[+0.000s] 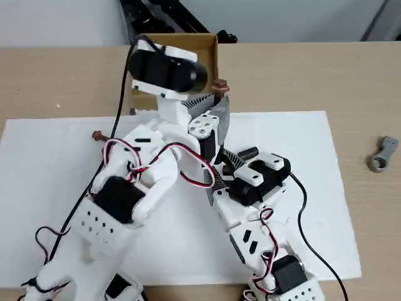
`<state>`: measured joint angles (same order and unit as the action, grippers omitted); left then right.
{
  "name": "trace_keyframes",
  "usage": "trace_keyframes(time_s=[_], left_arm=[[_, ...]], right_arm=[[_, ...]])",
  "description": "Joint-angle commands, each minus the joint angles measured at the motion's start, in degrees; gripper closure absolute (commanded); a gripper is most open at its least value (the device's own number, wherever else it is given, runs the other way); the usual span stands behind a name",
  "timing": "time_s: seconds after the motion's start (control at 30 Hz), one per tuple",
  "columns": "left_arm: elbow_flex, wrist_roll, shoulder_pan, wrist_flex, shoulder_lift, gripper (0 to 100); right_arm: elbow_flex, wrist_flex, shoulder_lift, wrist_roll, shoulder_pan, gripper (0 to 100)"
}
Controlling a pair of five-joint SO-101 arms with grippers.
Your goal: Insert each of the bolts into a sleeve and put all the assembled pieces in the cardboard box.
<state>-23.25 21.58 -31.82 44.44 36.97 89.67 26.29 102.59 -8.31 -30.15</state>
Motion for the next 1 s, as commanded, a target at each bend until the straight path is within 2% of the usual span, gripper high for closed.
trace_keyframes(time_s=[0.0, 0.4, 0.53, 0.73, 0.87, 0.97], left_arm=[[1.0, 0.2, -0.2, -1.8, 0.0, 100], [-8.8, 0.3, -0.5, -1.9, 4.4, 100], [-8.7, 0.3, -1.0, 0.7, 4.4, 100], [-8.6, -2.6, -6.0, 4.2, 4.5, 100], [-6.7, -2.7, -5.1, 4.7, 4.5, 99], [-5.4, -4.9, -3.4, 6.9, 4.5, 93]], right_arm=[[-0.5, 0.1, 0.2, -0.4, -0.5, 99.5], [-0.5, 0.1, 0.2, -0.4, -0.4, 99.5], [-0.5, 0.1, 0.2, -0.4, -0.2, 99.5], [-0.9, 0.1, 0.2, -0.3, -0.2, 99.5], [-0.9, 0.1, 0.2, -0.3, -0.2, 99.5], [-1.2, 0.1, 0.2, -0.3, -0.2, 99.5]])
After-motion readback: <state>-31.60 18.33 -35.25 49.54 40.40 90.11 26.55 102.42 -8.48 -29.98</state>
